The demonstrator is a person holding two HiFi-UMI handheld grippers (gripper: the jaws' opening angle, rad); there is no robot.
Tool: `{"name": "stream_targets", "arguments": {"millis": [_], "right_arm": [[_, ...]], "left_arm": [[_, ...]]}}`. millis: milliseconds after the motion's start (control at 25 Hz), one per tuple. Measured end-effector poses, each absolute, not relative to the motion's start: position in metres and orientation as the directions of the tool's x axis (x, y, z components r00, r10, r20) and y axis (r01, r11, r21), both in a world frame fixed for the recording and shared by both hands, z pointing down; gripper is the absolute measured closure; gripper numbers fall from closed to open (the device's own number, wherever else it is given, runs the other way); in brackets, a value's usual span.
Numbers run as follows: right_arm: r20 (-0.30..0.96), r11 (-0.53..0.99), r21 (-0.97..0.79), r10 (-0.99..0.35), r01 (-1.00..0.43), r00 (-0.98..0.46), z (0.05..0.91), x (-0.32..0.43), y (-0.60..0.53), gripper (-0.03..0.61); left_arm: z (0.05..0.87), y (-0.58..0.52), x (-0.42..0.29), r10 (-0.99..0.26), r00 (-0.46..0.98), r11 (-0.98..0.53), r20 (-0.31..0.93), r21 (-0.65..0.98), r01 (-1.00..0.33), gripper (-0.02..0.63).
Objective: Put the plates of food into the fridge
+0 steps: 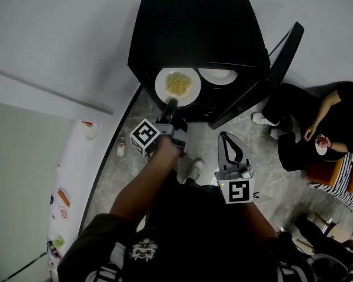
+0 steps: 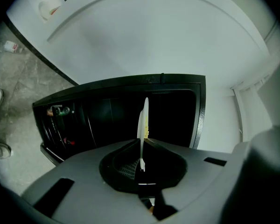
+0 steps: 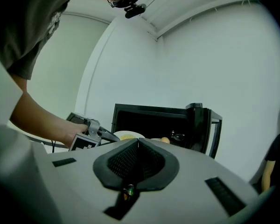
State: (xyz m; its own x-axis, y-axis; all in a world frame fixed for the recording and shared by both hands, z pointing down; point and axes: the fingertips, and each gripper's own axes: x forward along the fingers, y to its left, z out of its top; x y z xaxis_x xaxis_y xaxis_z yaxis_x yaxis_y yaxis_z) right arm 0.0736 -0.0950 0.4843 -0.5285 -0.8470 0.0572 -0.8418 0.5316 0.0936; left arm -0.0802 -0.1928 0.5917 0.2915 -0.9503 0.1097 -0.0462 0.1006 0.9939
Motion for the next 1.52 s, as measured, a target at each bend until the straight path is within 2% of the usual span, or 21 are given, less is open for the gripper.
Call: {"name": "stream_targets", "arguments": {"millis": [400, 1160, 1440, 1520], "right_arm": [[0.074, 0.532, 0.080, -0.847, -0.843, -0.527, 0.489, 0.072, -0.108, 0.554], [0.210, 0.493, 0.005, -0.851, -0.870, -0.481, 0.528, 0.065, -0.159, 0.554], [0.205, 0.475, 0.013, -0.862, -0.880, -0.463, 0.528, 0.064, -0.181, 0.554], [0.208, 0.470, 0.003, -0.863, -0.882, -0.460, 0.529, 0.063, -0.183, 0.554]], "left_arm": [[0.592, -0.227, -0.087, -0.960, 0.257, 0.102, 0.114, 0.993, -0.058, 0.581], [0.601, -0.263, -0.093, -0.973, 0.192, 0.122, 0.132, 0.990, -0.064, 0.581], [0.602, -0.268, -0.093, -0.973, 0.172, 0.135, 0.155, 0.983, -0.123, 0.580], [0.601, -0.269, -0.094, -0.973, 0.167, 0.135, 0.161, 0.978, -0.157, 0.560]]}}
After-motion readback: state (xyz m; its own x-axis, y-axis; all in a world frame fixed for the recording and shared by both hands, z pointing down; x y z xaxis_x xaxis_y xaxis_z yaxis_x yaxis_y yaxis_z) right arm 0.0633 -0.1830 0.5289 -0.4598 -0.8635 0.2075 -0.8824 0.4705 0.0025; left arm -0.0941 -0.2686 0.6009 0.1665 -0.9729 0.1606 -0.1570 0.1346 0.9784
